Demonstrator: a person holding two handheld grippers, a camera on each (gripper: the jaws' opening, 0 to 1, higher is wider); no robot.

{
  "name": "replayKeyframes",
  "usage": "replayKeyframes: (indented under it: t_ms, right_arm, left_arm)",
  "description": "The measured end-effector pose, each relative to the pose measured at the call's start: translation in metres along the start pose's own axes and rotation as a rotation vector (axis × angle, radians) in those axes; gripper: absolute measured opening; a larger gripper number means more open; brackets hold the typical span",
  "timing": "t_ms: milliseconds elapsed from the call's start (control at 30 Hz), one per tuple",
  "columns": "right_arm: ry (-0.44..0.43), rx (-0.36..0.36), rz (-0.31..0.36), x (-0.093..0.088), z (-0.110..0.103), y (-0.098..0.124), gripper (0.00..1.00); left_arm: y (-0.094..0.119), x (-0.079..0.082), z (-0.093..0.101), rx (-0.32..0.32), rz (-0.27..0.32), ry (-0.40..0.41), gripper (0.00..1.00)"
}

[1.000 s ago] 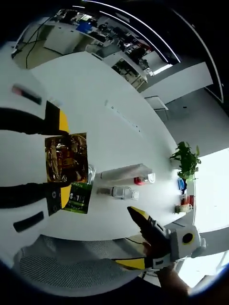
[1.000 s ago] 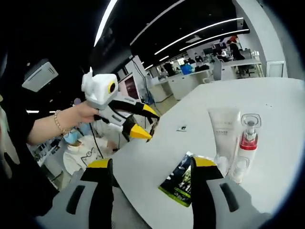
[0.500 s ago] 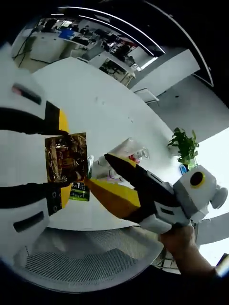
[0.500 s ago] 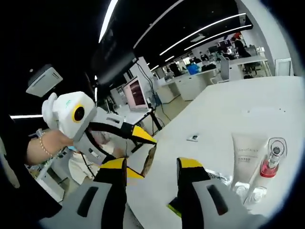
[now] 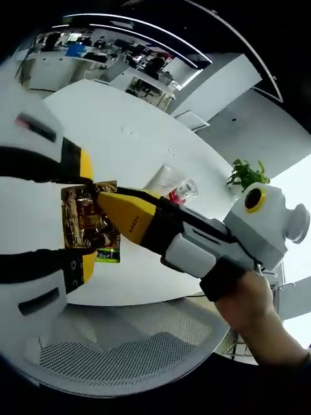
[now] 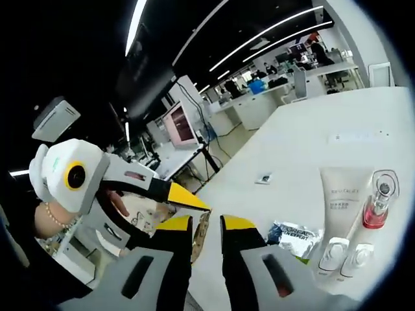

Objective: Arrange the skincare products in the storage area until every visible bottle or jar stands upright without overlapping.

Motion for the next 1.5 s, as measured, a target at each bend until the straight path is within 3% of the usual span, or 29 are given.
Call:
replayKeyframes:
  t_ms: [200,467,600,700,833,1000,1067,1100,1167,1200,1300,1367,1500]
  right_arm:
    - [-0.006,-0.006,-0.013,-0.002,0.000,-0.001,0.04]
    - [-0.026,-0.032,-0.003,-0.006,0.007,0.000,0.01]
    - [-0.063,-0.059,0.018,-0.006,0.014,0.006,0.01]
    - [-0.105,-0.070,0.037,-0.006,0.020,0.011,0.01]
    - [-0.202,-0.051,0.094,-0.001,0.017,0.016,0.01]
    - [-0.325,-0.010,0.188,0.008,0.012,0.018,0.01]
    - [-0.370,0.015,0.218,0.010,0.008,0.018,0.01]
    - [-0.399,0.030,0.238,0.011,0.007,0.017,0.01]
    - [-0.408,0.048,0.259,0.011,0.002,0.017,0.01]
    - [-0.422,0.047,0.261,0.010,0.001,0.016,0.01]
    - [-0.448,0.055,0.279,0.008,-0.004,0.013,0.01]
    - [-0.462,0.061,0.279,0.006,-0.007,0.010,0.01]
    - [-0.457,0.062,0.267,-0.002,-0.016,0.005,0.01]
  left_arm:
    - [-0.001,0.004,0.001,-0.004,0.005,-0.009,0.39]
    - [-0.002,0.001,0.002,-0.003,0.038,0.041,0.41]
    - [0.002,-0.005,-0.005,0.034,0.119,0.181,0.46]
    - [0.005,-0.019,-0.011,0.056,0.186,0.318,0.49]
    - [0.008,-0.030,-0.008,0.053,0.248,0.480,0.45]
    - [0.018,-0.020,0.002,0.023,0.498,0.797,0.47]
    - [0.025,-0.016,0.001,0.013,0.642,0.951,0.47]
    - [0.031,-0.013,0.000,-0.009,0.742,1.053,0.46]
    - [0.036,-0.019,0.000,-0.022,0.848,1.152,0.43]
    - [0.037,-0.018,0.004,-0.040,0.870,1.164,0.41]
    - [0.031,-0.028,0.017,-0.031,0.816,1.154,0.32]
    - [0.030,-0.031,0.021,-0.040,0.812,1.165,0.28]
    - [0.035,-0.036,0.020,-0.047,0.873,1.243,0.23]
Point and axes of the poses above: the point that each gripper's makers call its tool centre point, and the gripper's own axes: y roughly backward along the fingers, z roughly to its right, x roughly out of its top, the point moved 2 cm from there along y, roughly backward along the fingers, and after that the axes turned 5 degrees about -x, right-handed, at the moved point
